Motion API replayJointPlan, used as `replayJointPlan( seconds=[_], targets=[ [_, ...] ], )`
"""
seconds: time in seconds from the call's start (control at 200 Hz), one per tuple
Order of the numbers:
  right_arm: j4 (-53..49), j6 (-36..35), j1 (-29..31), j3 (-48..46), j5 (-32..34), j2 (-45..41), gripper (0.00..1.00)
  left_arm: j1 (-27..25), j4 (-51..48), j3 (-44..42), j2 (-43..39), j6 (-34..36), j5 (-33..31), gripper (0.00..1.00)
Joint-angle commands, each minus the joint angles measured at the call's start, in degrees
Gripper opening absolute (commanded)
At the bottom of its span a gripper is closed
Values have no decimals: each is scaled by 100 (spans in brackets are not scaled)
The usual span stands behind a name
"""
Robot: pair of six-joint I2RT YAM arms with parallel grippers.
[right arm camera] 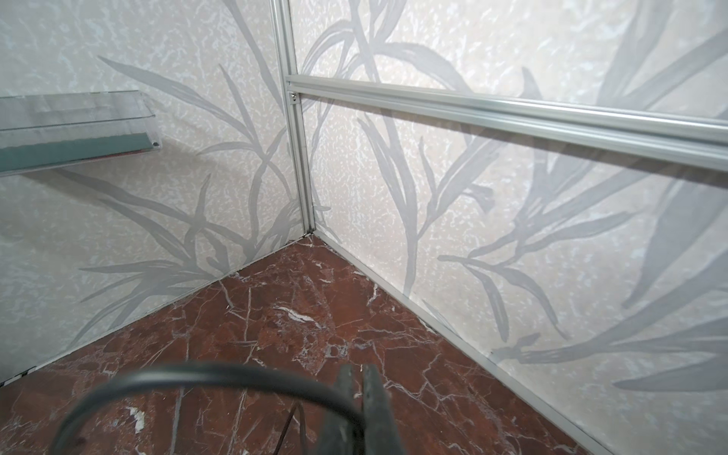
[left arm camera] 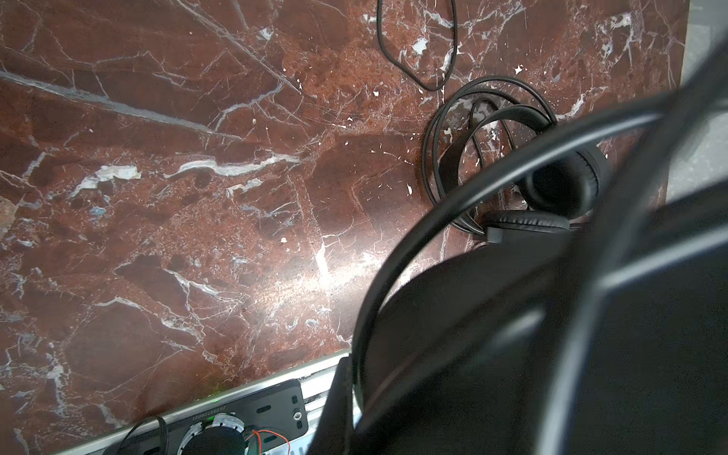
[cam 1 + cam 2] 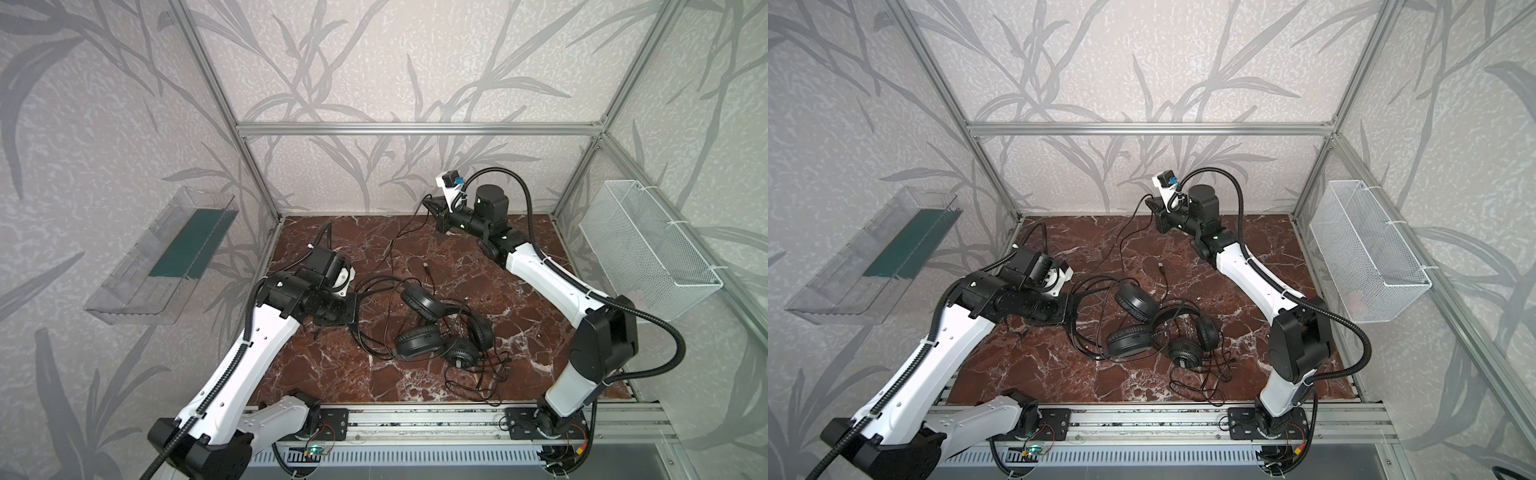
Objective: Wrap the headphones
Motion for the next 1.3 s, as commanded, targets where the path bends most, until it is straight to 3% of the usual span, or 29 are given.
replayJointPlan(
  seconds=[0.0, 0.23, 0.5, 1.045, 1.294],
  targets=[
    [-208, 49, -192, 441, -102, 168, 0, -57, 80, -15, -195, 84, 185, 0],
    [-275, 292, -503, 611, -78, 317, 0, -91, 62, -2, -289, 84, 64, 0],
    [-478, 317, -604, 572, -103, 713, 0, -104, 127, 315, -393, -8, 610, 0],
    [-272, 944, -667, -497, -31, 1118, 0, -88, -497, 1728, -383, -22, -217, 0],
    [-78, 811, 79, -1540, 546, 623, 0, 142, -423, 2208, -35, -367, -930, 0]
  ],
)
